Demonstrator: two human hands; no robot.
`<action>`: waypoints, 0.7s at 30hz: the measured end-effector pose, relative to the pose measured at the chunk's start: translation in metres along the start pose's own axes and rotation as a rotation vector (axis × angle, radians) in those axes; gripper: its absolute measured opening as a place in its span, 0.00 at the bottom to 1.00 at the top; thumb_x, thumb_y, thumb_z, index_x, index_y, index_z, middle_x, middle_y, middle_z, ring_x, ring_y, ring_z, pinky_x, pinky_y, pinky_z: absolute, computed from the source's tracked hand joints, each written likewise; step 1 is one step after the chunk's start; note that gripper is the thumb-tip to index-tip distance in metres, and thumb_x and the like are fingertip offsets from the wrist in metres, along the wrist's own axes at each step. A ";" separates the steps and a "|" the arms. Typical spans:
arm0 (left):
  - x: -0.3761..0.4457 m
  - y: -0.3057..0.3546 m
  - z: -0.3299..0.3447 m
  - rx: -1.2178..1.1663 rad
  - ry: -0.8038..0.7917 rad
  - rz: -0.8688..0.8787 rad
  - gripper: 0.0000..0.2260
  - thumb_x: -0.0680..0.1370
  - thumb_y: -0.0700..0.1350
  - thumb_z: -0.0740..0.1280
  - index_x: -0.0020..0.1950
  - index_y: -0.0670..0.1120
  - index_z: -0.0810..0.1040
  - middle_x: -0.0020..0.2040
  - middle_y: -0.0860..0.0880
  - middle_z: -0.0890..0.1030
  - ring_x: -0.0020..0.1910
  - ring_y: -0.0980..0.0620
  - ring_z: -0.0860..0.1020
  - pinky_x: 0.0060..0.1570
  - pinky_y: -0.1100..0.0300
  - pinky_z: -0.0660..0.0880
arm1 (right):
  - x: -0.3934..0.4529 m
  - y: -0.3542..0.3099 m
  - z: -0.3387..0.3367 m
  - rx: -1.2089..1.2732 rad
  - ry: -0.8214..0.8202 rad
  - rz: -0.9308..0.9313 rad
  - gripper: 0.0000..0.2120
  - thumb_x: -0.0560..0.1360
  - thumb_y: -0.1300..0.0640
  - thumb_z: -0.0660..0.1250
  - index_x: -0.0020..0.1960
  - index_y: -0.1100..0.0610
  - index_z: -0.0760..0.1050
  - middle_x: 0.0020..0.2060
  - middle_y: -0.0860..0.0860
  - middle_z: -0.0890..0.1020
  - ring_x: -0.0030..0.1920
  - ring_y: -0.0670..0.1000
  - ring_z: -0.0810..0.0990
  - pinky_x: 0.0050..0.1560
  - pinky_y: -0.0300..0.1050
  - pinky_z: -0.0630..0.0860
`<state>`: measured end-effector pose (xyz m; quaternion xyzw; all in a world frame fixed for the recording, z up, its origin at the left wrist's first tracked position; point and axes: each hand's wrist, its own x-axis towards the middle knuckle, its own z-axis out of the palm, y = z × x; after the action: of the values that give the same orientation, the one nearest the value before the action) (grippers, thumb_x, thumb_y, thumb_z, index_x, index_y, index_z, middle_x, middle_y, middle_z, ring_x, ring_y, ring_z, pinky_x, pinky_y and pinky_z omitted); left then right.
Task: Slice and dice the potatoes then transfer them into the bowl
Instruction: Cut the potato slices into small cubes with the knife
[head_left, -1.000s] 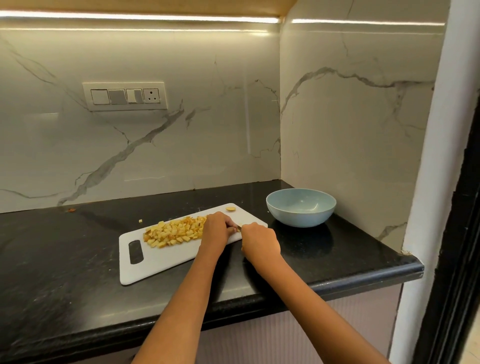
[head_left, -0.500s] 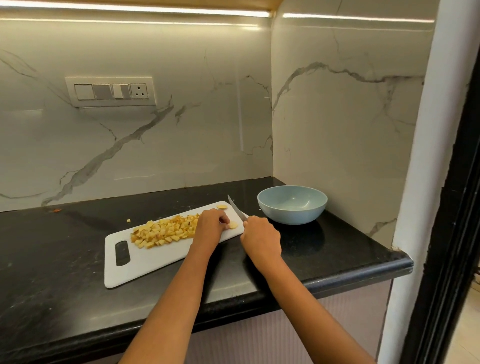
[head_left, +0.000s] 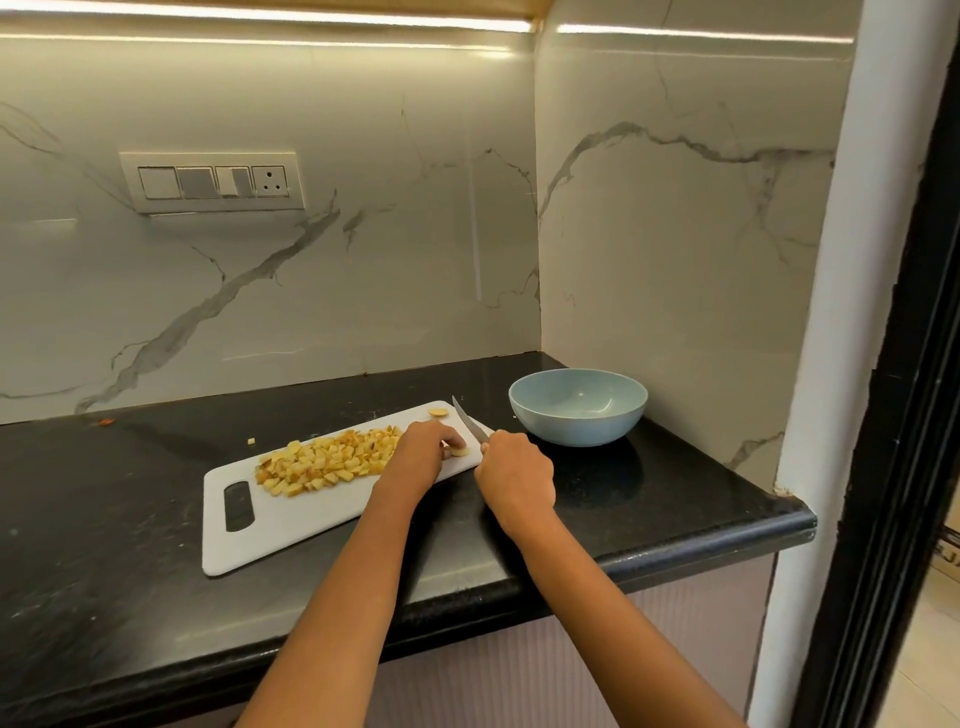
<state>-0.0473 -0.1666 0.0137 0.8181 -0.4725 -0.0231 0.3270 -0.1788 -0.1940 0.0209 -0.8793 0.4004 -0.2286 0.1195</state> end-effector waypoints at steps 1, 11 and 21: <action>-0.001 0.000 0.000 0.012 0.004 -0.008 0.11 0.77 0.34 0.60 0.55 0.38 0.80 0.56 0.40 0.80 0.47 0.49 0.76 0.35 0.76 0.67 | 0.000 -0.001 0.000 -0.021 -0.004 0.001 0.11 0.81 0.57 0.57 0.60 0.59 0.73 0.52 0.56 0.79 0.49 0.53 0.80 0.39 0.41 0.69; -0.010 0.006 0.002 0.224 0.074 -0.098 0.06 0.78 0.43 0.64 0.43 0.43 0.78 0.44 0.42 0.77 0.42 0.52 0.71 0.40 0.64 0.64 | -0.020 -0.004 -0.003 -0.203 -0.027 -0.126 0.11 0.80 0.60 0.58 0.61 0.61 0.71 0.54 0.56 0.78 0.50 0.53 0.80 0.43 0.42 0.71; -0.010 0.004 0.000 0.191 0.089 -0.096 0.06 0.77 0.40 0.65 0.42 0.45 0.80 0.41 0.43 0.78 0.37 0.54 0.70 0.33 0.66 0.63 | -0.025 -0.007 -0.003 -0.272 -0.032 -0.193 0.11 0.80 0.61 0.56 0.60 0.62 0.72 0.53 0.57 0.79 0.49 0.53 0.80 0.44 0.43 0.73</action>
<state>-0.0562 -0.1602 0.0128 0.8675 -0.4179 0.0427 0.2664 -0.1902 -0.1700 0.0191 -0.9253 0.3392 -0.1688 -0.0167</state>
